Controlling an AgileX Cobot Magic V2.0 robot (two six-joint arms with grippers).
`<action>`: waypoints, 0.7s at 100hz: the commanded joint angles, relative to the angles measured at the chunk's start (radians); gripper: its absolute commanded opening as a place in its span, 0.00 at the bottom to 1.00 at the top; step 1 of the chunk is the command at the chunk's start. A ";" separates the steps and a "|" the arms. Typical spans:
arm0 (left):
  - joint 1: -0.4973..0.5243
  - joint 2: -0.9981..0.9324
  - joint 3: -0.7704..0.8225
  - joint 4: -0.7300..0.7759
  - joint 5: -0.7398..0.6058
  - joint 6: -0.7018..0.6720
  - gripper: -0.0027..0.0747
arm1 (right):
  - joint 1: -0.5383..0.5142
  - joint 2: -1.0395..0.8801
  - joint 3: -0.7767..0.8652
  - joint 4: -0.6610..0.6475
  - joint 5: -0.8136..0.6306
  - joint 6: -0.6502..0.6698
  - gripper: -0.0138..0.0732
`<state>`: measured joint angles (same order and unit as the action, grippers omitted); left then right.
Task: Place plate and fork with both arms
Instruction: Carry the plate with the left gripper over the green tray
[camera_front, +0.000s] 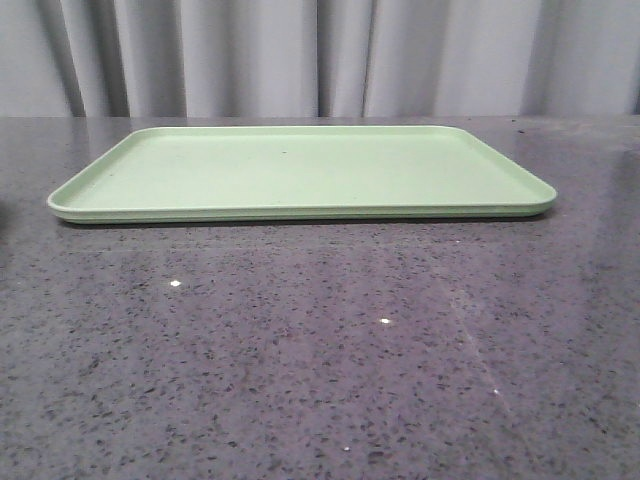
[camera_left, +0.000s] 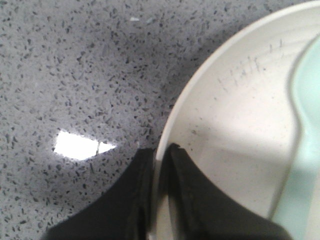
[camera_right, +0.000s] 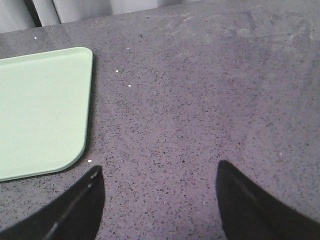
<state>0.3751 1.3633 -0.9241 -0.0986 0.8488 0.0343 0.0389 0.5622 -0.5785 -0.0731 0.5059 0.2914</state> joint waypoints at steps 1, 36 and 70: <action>0.001 -0.021 -0.022 0.006 0.004 0.000 0.01 | 0.001 0.010 -0.033 -0.010 -0.066 -0.001 0.72; 0.001 -0.082 -0.041 -0.022 0.048 0.000 0.01 | 0.001 0.010 -0.033 -0.010 -0.066 -0.001 0.72; 0.001 -0.176 -0.143 -0.137 0.072 0.022 0.01 | 0.001 0.010 -0.033 -0.010 -0.066 -0.001 0.72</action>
<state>0.3751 1.2322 -1.0045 -0.1912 0.9519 0.0544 0.0389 0.5622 -0.5785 -0.0731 0.5059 0.2914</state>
